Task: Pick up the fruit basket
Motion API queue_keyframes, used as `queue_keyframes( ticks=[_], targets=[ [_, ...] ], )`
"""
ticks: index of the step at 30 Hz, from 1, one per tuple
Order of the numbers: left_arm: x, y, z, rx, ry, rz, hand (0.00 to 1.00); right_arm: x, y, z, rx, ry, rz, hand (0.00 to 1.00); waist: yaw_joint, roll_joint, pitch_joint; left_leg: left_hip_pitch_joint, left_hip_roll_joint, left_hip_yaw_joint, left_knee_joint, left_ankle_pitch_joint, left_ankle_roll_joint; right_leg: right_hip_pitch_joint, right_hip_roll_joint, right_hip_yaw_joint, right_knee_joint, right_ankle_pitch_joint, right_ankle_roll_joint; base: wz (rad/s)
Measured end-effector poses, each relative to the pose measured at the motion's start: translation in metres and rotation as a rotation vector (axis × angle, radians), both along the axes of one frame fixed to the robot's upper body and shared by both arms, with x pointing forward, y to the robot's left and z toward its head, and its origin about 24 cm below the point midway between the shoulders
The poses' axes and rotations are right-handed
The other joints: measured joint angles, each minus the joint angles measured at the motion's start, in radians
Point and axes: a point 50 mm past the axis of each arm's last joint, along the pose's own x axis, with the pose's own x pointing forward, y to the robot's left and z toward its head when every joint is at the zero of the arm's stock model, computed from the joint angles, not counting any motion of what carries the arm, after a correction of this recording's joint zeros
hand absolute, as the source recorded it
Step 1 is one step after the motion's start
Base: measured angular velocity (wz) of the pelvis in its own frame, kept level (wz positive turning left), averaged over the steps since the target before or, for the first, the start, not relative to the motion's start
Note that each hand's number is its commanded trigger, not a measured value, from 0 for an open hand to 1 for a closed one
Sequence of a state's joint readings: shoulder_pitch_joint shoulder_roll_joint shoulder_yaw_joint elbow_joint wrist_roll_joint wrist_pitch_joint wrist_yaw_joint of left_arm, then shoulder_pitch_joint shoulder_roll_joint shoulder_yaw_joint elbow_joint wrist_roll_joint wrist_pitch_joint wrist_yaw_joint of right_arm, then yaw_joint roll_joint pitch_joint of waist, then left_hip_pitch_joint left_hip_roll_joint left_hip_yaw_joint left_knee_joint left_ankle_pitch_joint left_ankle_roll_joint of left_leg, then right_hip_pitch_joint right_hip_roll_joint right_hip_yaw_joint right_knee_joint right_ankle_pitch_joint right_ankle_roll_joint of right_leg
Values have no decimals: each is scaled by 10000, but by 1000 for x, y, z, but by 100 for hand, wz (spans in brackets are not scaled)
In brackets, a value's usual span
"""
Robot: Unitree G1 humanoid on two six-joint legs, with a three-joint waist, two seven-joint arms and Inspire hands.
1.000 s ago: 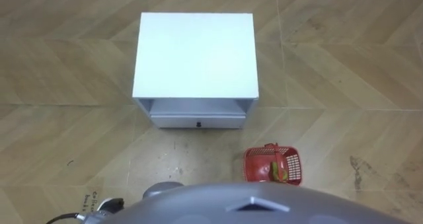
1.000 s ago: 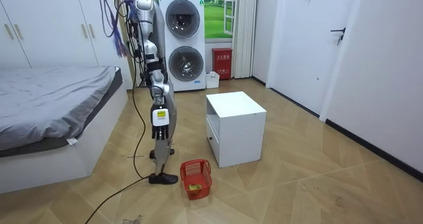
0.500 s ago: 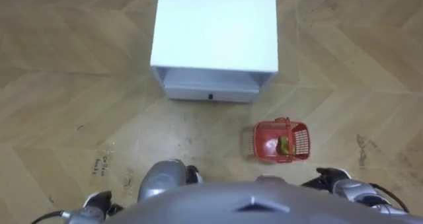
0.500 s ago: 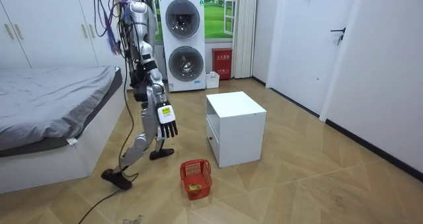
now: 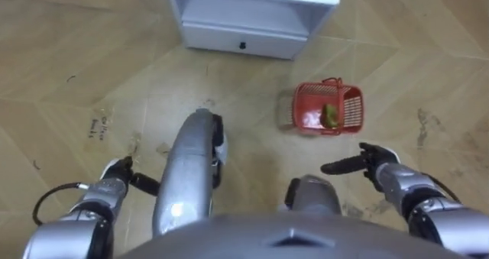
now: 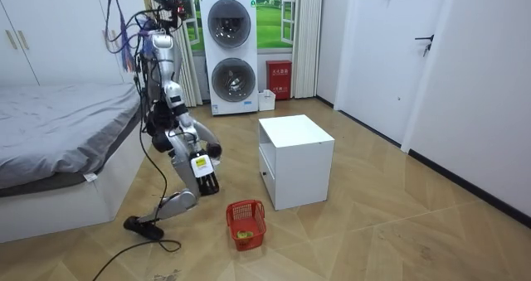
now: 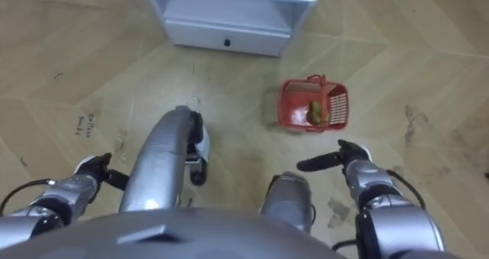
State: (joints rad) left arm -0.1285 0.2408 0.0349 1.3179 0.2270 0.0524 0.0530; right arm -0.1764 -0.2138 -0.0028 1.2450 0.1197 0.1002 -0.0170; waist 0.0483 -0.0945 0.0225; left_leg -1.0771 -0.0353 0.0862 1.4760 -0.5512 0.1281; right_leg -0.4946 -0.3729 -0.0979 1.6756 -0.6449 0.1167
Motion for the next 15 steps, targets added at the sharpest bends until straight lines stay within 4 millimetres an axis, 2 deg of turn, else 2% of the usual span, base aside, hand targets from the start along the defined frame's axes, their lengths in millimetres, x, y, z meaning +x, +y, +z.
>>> queue_keyframes(
  ticks=[2, 4, 6, 8, 9, 11, 13, 15],
  targets=[
    [-8, 5, 0, 467, 62, 235, 0, 9, -2, 5, 72, -565, -400, 0, -169, -63, 15, -556, -164, 437, 1339, -458, 289, -432, -471, 558, 1905, -32, 26, 46],
    [-9, 9, 1, 700, -140, 501, 0, 14, -3, 7, 152, -867, -651, 0, -296, -79, 17, -994, -144, 639, 2063, -638, 365, -656, -671, 735, 2920, -32, 27, 62],
    [-8, 12, 2, 904, -350, 652, 0, 21, -4, 11, 121, -1219, -762, 0, -487, -135, 30, -1408, -38, 856, 2569, -674, 428, -844, -785, 935, 3726, -31, 31, 65],
    [-15, 14, 2, 962, -452, 1105, 0, 26, -6, 14, -3, -1498, -1104, 0, -751, -244, 47, -1586, 294, 1088, 3112, -745, 517, -795, -796, 1032, 4513, -34, 31, 48],
    [-17, 14, 1, 935, -444, 1202, 0, 27, -7, 15, -79, -1560, -1202, 0, -758, -259, 55, -1600, 316, 1088, 3224, -767, 482, -784, -788, 1050, 4629, -34, 31, 14],
    [-30, 14, -2, 871, -255, 1433, 0, 33, -7, 19, -225, -1927, -1432, 0, -761, -321, 42, -1575, 392, 1005, 3407, -858, 252, -793, -793, 1084, 4881, -62, -3, -15],
    [-33, 13, -2, 999, -187, 1201, 0, 34, -8, 20, -373, -2010, -1561, 0, -780, -394, 14, -1572, 424, 981, 3400, -839, 169, -782, -791, 1031, 4924, -109, -21, -1],
    [-37, 11, -4, 995, -90, 873, 0, 38, -9, 23, -520, -2194, -1554, 0, -857, -433, 27, -1584, 455, 982, 3409, -819, 129, -773, -803, 995, 4991, -156, -63, 5]
  ],
)
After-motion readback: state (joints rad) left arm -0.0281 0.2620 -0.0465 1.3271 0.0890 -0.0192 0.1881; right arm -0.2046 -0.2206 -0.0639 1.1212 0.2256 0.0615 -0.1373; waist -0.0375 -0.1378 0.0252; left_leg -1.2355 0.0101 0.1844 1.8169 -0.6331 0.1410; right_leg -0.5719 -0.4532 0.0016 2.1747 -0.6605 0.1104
